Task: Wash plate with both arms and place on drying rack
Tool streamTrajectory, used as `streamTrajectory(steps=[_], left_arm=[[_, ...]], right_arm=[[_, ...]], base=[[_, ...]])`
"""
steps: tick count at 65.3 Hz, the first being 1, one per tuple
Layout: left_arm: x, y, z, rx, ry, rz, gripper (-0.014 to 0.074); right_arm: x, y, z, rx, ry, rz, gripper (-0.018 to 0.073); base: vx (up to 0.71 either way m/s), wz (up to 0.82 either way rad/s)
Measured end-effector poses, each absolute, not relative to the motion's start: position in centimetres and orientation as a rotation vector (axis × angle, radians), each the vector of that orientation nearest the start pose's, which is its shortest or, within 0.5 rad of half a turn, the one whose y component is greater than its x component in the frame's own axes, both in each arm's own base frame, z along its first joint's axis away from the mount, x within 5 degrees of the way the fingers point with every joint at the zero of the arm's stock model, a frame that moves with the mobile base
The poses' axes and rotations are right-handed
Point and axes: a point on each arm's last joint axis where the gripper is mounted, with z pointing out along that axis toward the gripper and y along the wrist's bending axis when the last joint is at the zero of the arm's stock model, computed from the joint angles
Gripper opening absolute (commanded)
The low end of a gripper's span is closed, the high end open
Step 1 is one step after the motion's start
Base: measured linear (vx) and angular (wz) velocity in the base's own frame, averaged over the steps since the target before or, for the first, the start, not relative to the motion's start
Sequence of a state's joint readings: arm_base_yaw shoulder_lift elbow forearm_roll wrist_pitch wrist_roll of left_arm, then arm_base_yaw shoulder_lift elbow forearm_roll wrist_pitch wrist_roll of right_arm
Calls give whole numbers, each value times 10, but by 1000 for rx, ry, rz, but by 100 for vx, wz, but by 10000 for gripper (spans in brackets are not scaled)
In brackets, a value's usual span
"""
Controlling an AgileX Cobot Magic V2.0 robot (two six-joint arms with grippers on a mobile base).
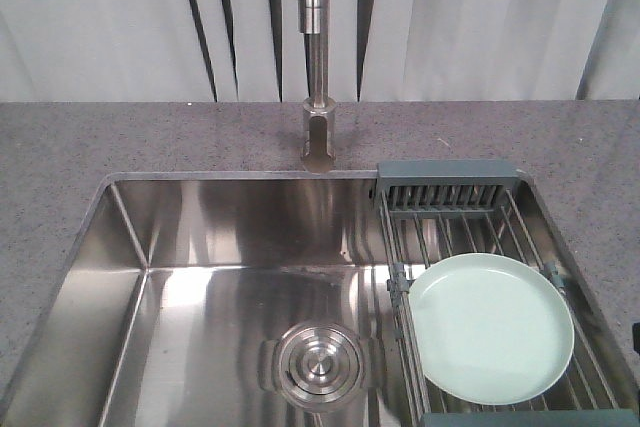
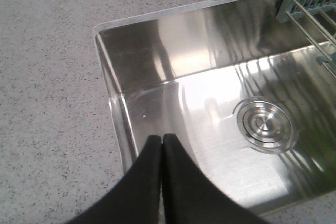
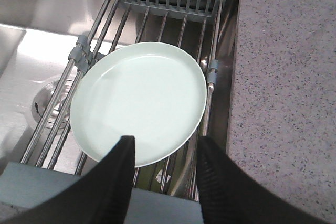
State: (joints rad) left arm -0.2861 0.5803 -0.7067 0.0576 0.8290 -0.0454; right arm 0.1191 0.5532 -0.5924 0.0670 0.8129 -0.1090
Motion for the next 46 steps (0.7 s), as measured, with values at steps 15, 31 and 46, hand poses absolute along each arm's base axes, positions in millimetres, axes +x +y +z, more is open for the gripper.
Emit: streamTrajectory(steps=[15, 31, 46], left_arm=[[94, -19, 331, 239, 2089, -89, -6], [74, -8, 306, 142, 1892, -38, -6], [60, -1, 259, 47, 1742, 26, -6]], right_arm=[[95, 16, 300, -231, 2245, 85, 288], [95, 16, 300, -231, 2245, 85, 288], [95, 16, 300, -231, 2247, 85, 288]], base=[[0, 0], [0, 0], [0, 0]])
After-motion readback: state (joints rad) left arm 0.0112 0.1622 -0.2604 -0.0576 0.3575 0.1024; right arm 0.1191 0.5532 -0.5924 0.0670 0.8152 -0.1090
